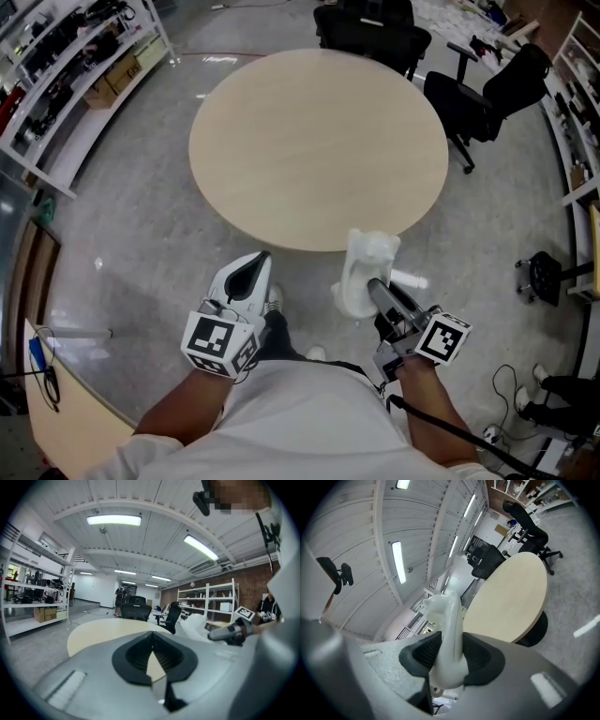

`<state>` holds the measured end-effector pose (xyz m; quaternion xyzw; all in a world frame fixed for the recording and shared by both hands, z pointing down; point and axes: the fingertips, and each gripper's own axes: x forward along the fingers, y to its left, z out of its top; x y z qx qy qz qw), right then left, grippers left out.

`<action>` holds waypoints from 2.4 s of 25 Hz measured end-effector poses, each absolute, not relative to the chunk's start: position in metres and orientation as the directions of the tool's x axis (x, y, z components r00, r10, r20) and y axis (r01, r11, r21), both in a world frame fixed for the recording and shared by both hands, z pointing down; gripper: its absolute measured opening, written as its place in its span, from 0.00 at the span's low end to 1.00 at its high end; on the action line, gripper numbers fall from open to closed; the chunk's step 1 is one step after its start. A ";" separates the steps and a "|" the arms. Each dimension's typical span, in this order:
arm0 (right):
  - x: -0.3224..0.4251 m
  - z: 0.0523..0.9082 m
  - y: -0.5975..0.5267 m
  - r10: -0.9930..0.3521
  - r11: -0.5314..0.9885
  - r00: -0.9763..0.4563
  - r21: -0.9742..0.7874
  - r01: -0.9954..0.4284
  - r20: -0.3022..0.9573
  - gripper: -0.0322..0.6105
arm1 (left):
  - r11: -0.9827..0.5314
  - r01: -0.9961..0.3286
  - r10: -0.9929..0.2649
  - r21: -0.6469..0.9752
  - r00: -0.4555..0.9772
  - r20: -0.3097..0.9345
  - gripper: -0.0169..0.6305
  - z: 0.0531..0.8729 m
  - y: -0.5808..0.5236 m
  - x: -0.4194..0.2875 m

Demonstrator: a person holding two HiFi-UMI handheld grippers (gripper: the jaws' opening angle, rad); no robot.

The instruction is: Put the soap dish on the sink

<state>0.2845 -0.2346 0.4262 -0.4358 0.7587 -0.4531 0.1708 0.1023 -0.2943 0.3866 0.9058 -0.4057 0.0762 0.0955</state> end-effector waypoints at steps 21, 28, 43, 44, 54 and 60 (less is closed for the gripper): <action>0.221 0.427 -0.367 -0.868 0.091 -0.459 -0.845 -0.526 0.192 0.27 | -0.752 -0.642 -0.601 0.150 0.760 0.247 0.03 0.392 -0.439 0.063; 0.212 0.434 -0.405 -0.885 0.057 -0.420 -0.848 -0.527 0.202 0.27 | -0.793 -0.587 -0.547 0.161 0.803 0.237 0.03 0.402 -0.471 0.056; 0.236 0.515 -0.451 -0.789 -0.041 -0.513 -0.862 -0.506 0.339 0.27 | -0.710 -0.667 -0.593 0.228 0.740 0.317 0.03 0.447 -0.492 0.085; 0.236 0.522 -0.453 -0.779 -0.051 -0.519 -0.861 -0.507 0.352 0.27 | -0.705 -0.671 -0.594 0.229 0.736 0.326 0.03 0.451 -0.491 0.086; 0.243 0.582 -0.475 -0.730 -0.141 -0.541 -0.865 -0.481 0.419 0.27 | -0.686 -0.686 -0.579 0.241 0.716 0.390 0.03 0.475 -0.486 0.099; 0.242 0.613 -0.481 -0.690 -0.203 -0.565 -0.870 -0.449 0.452 0.27 | -0.674 -0.698 -0.576 0.242 0.702 0.420 0.03 0.485 -0.495 0.098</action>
